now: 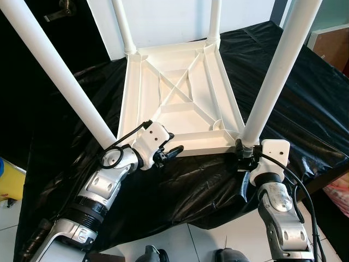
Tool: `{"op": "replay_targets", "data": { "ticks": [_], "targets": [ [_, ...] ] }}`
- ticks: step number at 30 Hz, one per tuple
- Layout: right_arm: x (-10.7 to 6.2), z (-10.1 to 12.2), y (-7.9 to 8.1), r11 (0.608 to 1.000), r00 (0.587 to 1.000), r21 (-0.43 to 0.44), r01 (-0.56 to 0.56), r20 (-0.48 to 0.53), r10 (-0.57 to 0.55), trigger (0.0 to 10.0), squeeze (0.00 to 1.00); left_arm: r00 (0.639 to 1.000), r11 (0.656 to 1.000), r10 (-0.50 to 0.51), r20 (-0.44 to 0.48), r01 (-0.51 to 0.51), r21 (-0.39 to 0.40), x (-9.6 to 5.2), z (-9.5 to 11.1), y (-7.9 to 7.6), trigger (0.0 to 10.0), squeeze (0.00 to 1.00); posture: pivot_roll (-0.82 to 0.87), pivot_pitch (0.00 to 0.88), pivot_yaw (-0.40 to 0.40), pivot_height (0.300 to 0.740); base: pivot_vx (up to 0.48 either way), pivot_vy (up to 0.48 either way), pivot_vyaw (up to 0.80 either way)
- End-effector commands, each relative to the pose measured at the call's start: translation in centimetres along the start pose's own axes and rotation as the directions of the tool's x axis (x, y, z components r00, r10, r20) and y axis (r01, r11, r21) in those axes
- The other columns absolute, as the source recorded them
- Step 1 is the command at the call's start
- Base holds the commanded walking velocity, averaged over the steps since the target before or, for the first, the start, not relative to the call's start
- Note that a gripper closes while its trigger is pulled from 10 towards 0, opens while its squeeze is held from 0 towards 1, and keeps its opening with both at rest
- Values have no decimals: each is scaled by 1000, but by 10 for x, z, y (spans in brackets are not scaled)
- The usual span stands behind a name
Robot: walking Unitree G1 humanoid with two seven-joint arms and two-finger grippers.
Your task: Building children table
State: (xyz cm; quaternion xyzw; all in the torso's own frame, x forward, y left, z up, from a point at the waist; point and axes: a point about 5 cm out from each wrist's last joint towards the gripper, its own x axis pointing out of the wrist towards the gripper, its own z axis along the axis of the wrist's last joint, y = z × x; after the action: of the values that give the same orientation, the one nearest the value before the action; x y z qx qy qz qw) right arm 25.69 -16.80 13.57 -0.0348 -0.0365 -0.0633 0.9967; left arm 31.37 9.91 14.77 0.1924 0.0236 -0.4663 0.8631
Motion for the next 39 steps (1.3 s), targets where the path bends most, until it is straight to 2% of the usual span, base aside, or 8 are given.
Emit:
{"op": "replay_targets", "data": {
  "ticks": [1, 12, 22, 29, 30, 32, 33, 39],
  "targets": [
    [-4, -4, -5, 1000, 1000, -10, 18, -20, -18, 10000, 0, 993, 994, -111, -35, 111, -6, -2, -9, -8, 10000, 0, -149, 129, 103, 740, 0, 0, 0],
    [-5, -5, -4, 1000, 1000, -15, 11, -22, -11, 10000, 0, 987, 987, -159, -12, 159, -15, 4, -10, -11, 10000, 0, -149, 126, 103, 740, 0, 0, 0],
    [-2, -3, -3, 1000, 1000, -16, 3, -18, -3, 10000, 0, 972, 990, -119, -201, 131, 46, 10, -35, -13, 10000, 0, -145, 126, 103, 740, 0, 0, 0],
    [-1, -3, -3, 1000, 1000, -20, 2, -17, -2, 10000, 0, 954, 999, -42, -296, 33, -37, 10, -44, -4, 10000, 0, -146, 127, 102, 740, 0, 0, 0],
    [0, -3, -3, 1000, 1000, -20, 3, -18, -3, 10000, 0, 956, 999, -39, -292, 27, -47, 9, -42, -2, 7686, 0, -145, 127, 102, 740, 0, 0, 0],
    [0, -3, -3, 1000, 1000, -20, 3, -18, -4, 10000, 0, 958, 998, -38, -284, 21, -63, 8, -40, -1, 7333, 0, -145, 127, 102, 740, 0, 0, 0],
    [1, -3, -3, 1000, 1000, -21, 4, -18, -5, 10000, 0, 960, 997, -46, -277, 28, -68, 6, -40, -1, 0, 0, -145, 127, 100, 740, 0, 0, 0],
    [5, -1, -2, 1000, 1000, -19, 1, -9, -1, 10000, 0, 956, 994, -85, -280, 62, -89, 0, -45, -3, 0, 0, -143, 126, 97, 740, 0, 0, 0]
  ]
}}
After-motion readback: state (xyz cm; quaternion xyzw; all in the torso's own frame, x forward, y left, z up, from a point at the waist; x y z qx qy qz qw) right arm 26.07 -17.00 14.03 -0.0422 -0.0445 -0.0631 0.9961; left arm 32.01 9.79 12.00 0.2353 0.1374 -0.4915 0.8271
